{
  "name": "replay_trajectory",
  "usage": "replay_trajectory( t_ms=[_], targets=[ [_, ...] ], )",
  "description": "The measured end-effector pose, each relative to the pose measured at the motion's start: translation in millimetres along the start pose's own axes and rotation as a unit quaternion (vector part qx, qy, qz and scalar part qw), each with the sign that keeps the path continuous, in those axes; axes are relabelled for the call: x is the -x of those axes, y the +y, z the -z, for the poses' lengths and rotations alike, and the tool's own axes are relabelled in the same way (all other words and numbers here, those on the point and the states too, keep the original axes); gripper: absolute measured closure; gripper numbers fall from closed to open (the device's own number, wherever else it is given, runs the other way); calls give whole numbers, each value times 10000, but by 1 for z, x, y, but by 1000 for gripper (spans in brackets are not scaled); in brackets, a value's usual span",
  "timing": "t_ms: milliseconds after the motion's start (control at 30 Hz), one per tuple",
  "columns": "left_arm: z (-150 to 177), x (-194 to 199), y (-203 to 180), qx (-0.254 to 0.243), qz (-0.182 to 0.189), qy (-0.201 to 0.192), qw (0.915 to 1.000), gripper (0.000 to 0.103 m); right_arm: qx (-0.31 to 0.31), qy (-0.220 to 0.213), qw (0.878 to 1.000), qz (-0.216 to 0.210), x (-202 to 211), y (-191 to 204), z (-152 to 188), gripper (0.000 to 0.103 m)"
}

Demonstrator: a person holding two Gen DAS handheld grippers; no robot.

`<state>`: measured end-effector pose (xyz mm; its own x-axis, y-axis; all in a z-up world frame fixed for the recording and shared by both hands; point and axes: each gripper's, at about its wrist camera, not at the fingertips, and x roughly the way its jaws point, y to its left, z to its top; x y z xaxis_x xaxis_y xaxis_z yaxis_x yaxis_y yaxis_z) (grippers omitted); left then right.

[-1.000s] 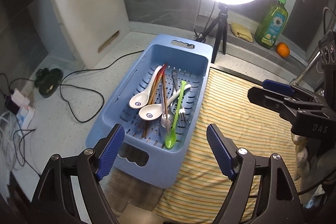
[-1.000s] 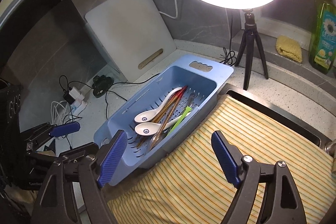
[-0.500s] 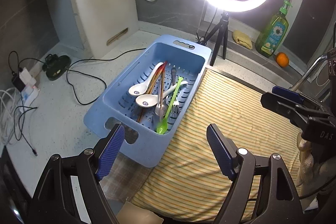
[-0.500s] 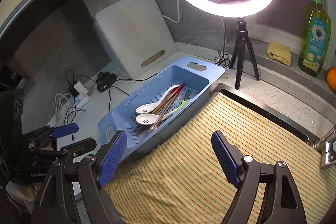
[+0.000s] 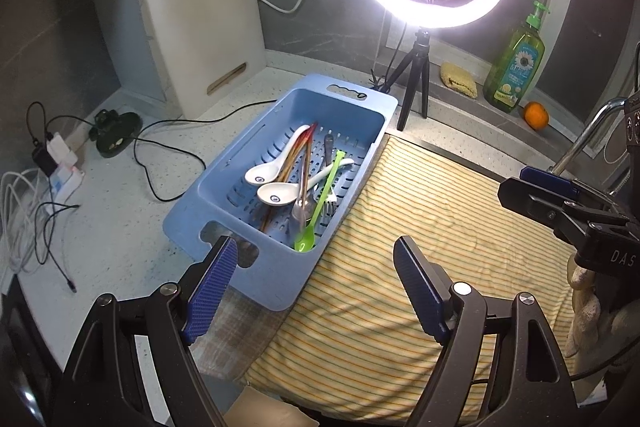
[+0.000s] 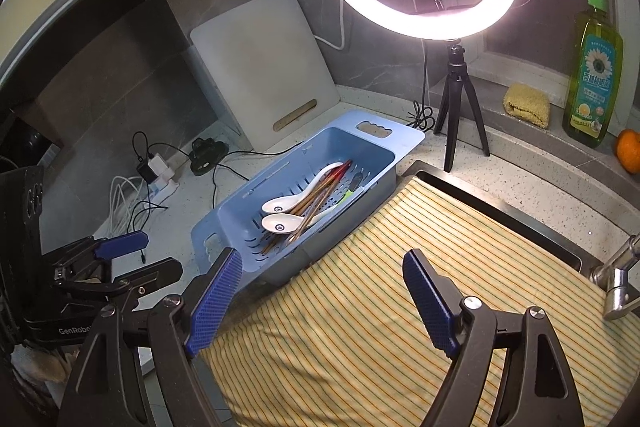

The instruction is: Organize utensils

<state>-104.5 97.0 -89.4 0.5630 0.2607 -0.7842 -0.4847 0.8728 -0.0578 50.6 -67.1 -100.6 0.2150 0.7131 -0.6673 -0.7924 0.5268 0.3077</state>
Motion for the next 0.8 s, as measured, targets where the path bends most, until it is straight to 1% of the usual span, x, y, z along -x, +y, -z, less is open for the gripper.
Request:
replay_trajectory(
  t_ms=[533,800],
  targets=[
    [1,5,1,23,-179,-13,9998,22,57,-28,10000,-72,1,2,0,23],
    [2,6,2,46,-167,-17,9998,22,59,-43,10000,-43,0,3,1,23]
  ],
)
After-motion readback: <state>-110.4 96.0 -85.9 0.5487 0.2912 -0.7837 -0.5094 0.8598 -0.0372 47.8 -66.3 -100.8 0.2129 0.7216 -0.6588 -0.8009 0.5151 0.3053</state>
